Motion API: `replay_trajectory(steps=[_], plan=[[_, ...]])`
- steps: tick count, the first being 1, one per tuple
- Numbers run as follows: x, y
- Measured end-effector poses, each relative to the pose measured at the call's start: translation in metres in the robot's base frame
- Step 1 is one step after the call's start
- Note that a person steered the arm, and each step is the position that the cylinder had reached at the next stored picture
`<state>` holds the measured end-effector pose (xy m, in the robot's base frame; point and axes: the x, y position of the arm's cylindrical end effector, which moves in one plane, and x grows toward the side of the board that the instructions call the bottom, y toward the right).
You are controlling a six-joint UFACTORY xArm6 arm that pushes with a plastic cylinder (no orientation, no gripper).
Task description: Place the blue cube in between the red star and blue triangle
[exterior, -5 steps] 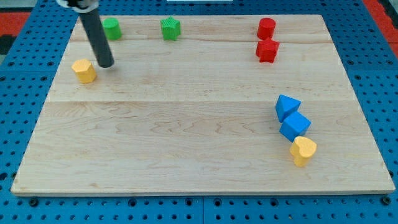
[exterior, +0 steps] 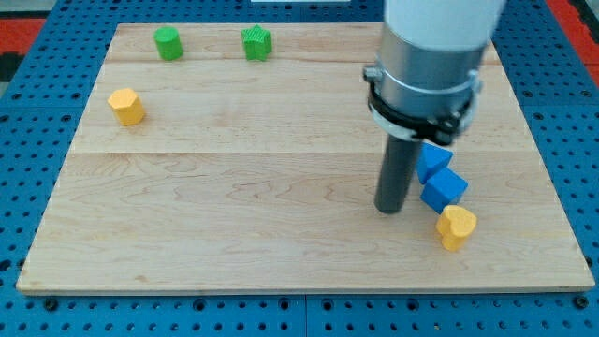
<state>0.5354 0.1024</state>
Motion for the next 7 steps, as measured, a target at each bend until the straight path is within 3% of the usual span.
replay_trajectory(steps=[4, 7], plan=[[-0.006, 0.054], [-0.065, 0.055]])
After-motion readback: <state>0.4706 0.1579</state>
